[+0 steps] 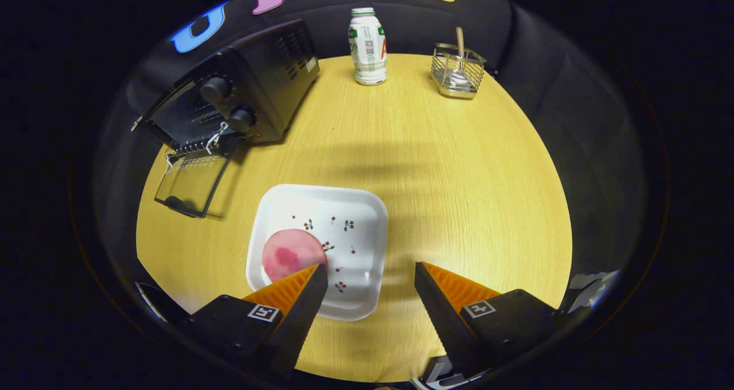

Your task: Open the toaster oven, put the food inside, and close the toaster oven door.

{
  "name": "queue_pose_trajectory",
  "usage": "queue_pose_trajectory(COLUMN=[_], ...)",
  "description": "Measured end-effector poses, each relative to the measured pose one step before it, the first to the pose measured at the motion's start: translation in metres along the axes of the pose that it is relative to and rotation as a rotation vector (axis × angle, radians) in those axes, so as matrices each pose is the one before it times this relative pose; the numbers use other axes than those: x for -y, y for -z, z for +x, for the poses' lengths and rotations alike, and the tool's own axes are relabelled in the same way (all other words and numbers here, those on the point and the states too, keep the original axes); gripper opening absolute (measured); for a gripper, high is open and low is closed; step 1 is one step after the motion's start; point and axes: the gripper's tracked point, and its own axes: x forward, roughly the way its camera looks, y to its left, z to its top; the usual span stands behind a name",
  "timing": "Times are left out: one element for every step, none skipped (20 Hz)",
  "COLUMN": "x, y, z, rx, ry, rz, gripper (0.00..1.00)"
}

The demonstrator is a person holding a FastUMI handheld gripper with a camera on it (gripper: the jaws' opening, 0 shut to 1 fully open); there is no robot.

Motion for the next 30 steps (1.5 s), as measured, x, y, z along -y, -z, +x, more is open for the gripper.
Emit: queue_pose_trajectory(x=[0.00429,0.00197,0.00005,0.00144,0.00328,0.0009,0.00251,0.00488,0.00116,-0.00098,-0.0033,-0.00038,-0.0008,-0.00701,-0.00196,-0.00142,-0.0018,0.00047,0.00012,-0.00114,-0.00102,0.00057,-0.00101,-0.0004,0.00052,-0.00071,-0.00074,-0.00075,-0.00198,-0.00163], y=[0.00186,0.00189,0.00161,0.0026,-0.0015,-0.00161,0.00071,0.00078,-0.00052,0.00064,0.00065,-0.00046,0.00037,0.00053,0.00243,-0.00559,0.00236,-0.00053,0.0019,0.00021,0.00098,-0.00094,-0.00117,0.00299,-0.00048,-0.00003,0.0004,0.00138,0.00236,0.00255], z=[0.00433,0.00353,0.00321,0.00345,0.00222,-0.00151,0.00155,0.00116,0.00256,-0.00128,0.00124,0.00042,0.00073,0.00083,0.00214,0.00331,0.00334,-0.00572,-0.00027,-0.00191,0.00017,-0.00057,0.00153,0.00014,-0.00068,0.00131,-0.00016,0.00013,-0.00032,0.00187], rx=[-0.02394,-0.02086,-0.01915,-0.01767,-0.00171,-0.00582,-0.00587,-0.01169,-0.01586,-0.02032,-0.02862,-0.01956,-0.0232,-0.02366,-0.02672,-0.01699,-0.00799,-0.00069,0.00552,0.00461,-0.00035,0.00974,0.01368,0.00262,0.00659,0.00651,0.00811,0.00566,0.00803,0.00257], ry=[0.00619,0.00042,-0.00588,-0.00196,0.01303,0.00163,0.01183,0.0249,0.00556,0.00172,-0.01197,-0.00248,-0.00495,-0.03751,-0.00805,-0.02338,-0.01835,-0.02388,-0.02582,-0.02603,-0.0214,-0.01083,-0.0093,-0.01719,-0.01479,-0.01186,-0.01428,-0.01845,-0.02873,-0.02887], rz=[0.02352,0.02961,0.02526,0.01262,0.00311,-0.00152,-0.00997,-0.01524,-0.00465,-0.0046,-0.00748,-0.01189,-0.02348,-0.01304,0.03766,0.0242,0.02412,0.01728,0.00317,0.00463,-0.01303,-0.00154,0.0067,0.00614,0.00685,0.01428,0.01789,0.01885,0.01732,0.02409], gripper=[1.0,1.0,1.0,1.0,0.99,0.96,0.86,0.83,0.73,0.67,0.67,0.6,0.53,0.53,0.35,0.16,0.13,0.12,0.1,0.1,0.07,0.07,0.05,0.05,0.05,0.05,0.05,0.05,0.05,0.05])
